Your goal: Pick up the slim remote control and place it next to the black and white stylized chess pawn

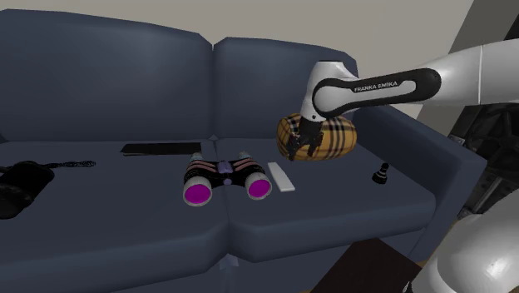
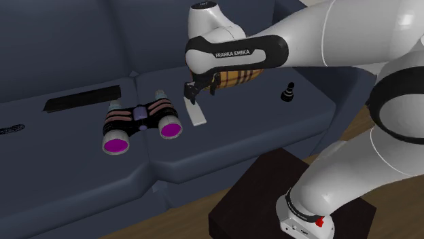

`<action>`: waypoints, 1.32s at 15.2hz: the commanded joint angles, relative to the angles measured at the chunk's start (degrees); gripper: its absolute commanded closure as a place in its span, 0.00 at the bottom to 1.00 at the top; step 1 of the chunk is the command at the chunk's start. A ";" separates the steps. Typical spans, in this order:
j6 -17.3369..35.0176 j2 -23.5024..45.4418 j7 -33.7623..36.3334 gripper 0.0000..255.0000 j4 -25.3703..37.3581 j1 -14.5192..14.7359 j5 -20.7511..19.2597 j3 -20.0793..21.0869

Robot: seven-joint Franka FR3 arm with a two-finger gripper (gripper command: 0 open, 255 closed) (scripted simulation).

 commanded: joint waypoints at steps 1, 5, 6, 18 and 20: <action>1.51 4.53 2.49 0.00 2.36 -0.59 -0.69 0.22; 4.12 13.30 7.37 0.00 7.10 -1.27 -2.15 0.23; 4.62 15.50 8.54 0.00 8.44 -1.38 -2.51 0.12; 9.81 30.44 15.12 0.00 16.05 -1.57 -4.40 -1.36; 11.52 31.44 15.22 0.00 15.33 -1.54 -4.56 -1.42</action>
